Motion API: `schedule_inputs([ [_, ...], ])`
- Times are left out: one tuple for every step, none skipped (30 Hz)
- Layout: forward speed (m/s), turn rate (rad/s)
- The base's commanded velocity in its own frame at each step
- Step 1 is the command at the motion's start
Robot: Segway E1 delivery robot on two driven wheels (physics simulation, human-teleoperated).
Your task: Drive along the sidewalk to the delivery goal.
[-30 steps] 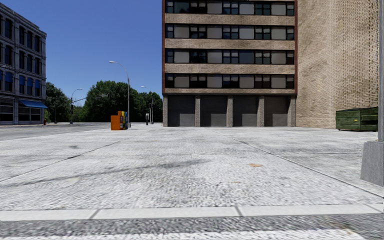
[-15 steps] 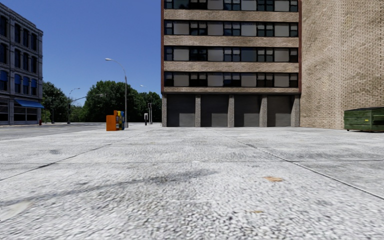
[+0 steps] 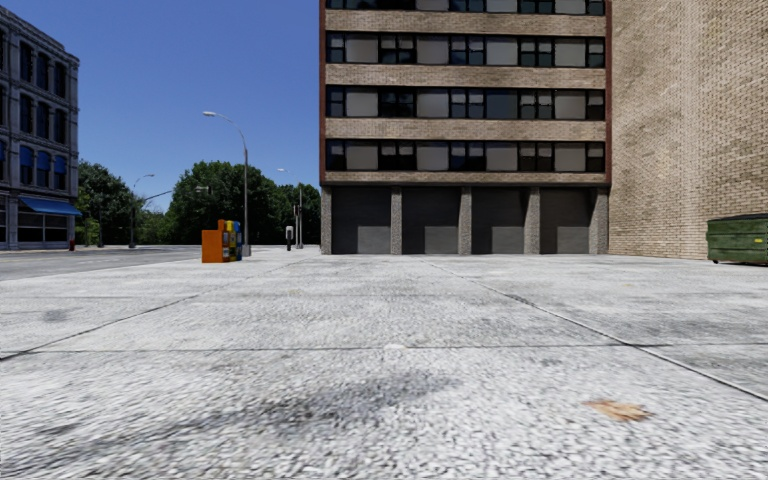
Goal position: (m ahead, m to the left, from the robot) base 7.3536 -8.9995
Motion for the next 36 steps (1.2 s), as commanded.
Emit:
schedule_inputs([
  [1.55, 0.00],
  [1.55, 0.00],
  [1.55, 0.00],
  [1.55, 0.00],
  [1.55, -0.21],
  [1.55, -0.42],
  [1.55, -0.60],
  [1.55, -0.67],
  [1.55, -0.70],
  [1.55, -0.71],
  [1.55, -0.71],
  [1.55, -0.71],
  [1.55, -0.71],
  [1.55, -0.71],
  [1.55, -0.71],
  [1.55, -0.71],
  [1.55, -0.71],
  [1.55, -0.71],
  [1.55, -0.71],
  [1.55, -0.71],
  [1.55, -0.71],
  [1.55, -0.71],
  [1.55, -0.71],
  [1.55, -0.71],
  [1.55, -0.71],
  [1.55, -0.71],
  [1.55, -0.71],
  [1.55, -0.71],
  [1.55, -0.71],
  [1.55, -0.71],
  [1.55, -0.71],
  [1.55, -0.71],
  [1.55, -0.71],
  [1.55, -0.71],
  [1.55, -0.71],
  [1.55, -0.71],
])
